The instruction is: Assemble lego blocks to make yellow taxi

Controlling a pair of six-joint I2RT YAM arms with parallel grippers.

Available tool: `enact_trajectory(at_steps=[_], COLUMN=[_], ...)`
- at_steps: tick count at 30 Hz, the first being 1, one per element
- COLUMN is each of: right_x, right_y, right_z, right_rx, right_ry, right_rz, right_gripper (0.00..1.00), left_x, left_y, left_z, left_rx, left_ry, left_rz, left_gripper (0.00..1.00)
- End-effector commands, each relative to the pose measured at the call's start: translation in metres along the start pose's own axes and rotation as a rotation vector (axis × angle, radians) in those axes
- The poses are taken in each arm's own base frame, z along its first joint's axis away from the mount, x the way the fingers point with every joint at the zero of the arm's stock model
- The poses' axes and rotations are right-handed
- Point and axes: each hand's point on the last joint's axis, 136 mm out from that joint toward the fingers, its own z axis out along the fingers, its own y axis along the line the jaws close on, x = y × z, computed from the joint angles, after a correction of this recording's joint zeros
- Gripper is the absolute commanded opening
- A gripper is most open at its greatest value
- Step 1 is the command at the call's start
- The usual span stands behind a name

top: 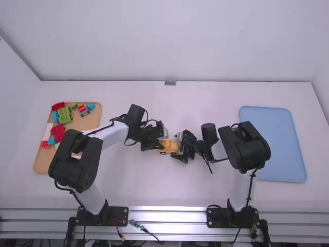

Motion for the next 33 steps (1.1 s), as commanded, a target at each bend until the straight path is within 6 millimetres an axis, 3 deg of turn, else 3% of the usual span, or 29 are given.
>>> enact_trajectory(at_steps=[1, 11, 23, 33], right_x=[0.002, 0.01, 0.008, 0.016], right_y=[0.004, 0.001, 0.008, 0.003], right_z=[0.008, 0.034, 0.024, 0.014], right_rx=[-0.005, -0.068, -0.073, -0.047], right_ry=[0.022, 0.015, -0.041, -0.034], right_rz=[-0.008, 0.031, 0.013, 0.04], right_gripper=[1.0, 0.98, 0.85, 0.86], left_x=[-0.001, -0.001, -0.002, 0.002], left_y=[0.004, 0.004, 0.011, 0.012], left_z=[-0.001, -0.001, 0.0, 0.0], left_rx=[-0.008, -0.009, -0.04, -0.048], left_ry=[0.005, 0.006, 0.016, 0.029], left_rz=[0.012, 0.006, 0.045, 0.046], left_gripper=[0.02, 0.02, 0.02, 0.02])
